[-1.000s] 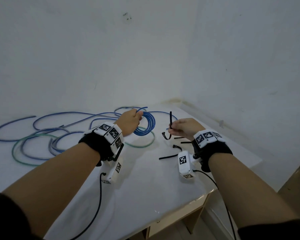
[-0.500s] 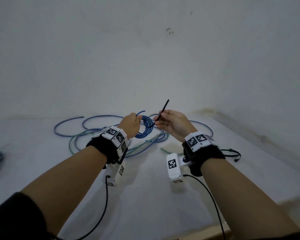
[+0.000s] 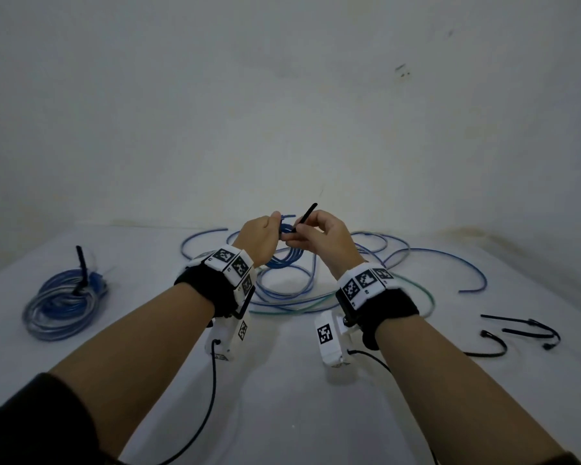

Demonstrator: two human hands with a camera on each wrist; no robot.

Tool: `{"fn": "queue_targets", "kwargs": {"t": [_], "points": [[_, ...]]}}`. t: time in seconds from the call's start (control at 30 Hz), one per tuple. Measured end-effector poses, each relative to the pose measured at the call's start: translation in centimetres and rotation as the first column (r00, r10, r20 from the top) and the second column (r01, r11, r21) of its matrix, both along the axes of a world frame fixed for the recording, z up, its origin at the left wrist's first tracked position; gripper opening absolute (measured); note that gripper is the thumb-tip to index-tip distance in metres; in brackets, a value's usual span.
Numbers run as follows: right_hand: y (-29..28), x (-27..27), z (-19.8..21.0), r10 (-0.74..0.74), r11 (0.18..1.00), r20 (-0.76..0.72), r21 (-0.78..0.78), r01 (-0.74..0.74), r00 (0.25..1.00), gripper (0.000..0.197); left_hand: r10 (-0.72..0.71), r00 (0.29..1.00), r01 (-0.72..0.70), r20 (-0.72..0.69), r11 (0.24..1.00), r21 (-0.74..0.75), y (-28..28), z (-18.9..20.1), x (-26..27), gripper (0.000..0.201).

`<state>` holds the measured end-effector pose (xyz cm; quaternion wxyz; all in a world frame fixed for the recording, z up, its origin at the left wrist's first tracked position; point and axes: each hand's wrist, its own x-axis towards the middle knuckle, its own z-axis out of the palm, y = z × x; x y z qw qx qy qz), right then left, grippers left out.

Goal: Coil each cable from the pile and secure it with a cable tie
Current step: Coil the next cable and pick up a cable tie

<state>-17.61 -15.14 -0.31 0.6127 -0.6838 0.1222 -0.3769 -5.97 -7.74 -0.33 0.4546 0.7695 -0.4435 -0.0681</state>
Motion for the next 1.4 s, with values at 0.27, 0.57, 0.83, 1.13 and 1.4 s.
{"fn": "queue_targets", "kwargs": {"t": [0.27,0.57,0.83,1.13,1.4], "points": [[0.8,1.9,-0.1,0.087,0.996,0.036,-0.026,-0.086,0.996,0.013,0.005,1.000,-0.006,0.015,0.993,0.115,1.6,0.1,1.4,0.033],[1.0,2.4,-0.8,0.142,0.989,0.093,0.031,-0.145,0.986,0.012,-0.040,0.996,0.047,-0.077,0.994,0.100,1.7,-0.6,2.4,0.038],[1.1,2.4,-0.1,0.003,0.995,0.054,0.095,-0.008,0.999,0.024,-0.115,0.977,0.096,-0.180,0.989,-0.113,1.7,-0.6,1.7,0.019],[1.0,2.2,0.5,-0.016,0.989,0.003,0.144,0.015,1.000,0.026,-0.118,0.987,0.087,-0.105,0.962,-0.258,1.4,-1.0,1.9,0.026],[1.1,2.2,0.1,-0.002,0.993,-0.070,0.117,0.010,0.998,0.017,-0.115,0.984,0.063,-0.135,0.938,-0.342,1.2,-0.9,2.3,0.025]]}}
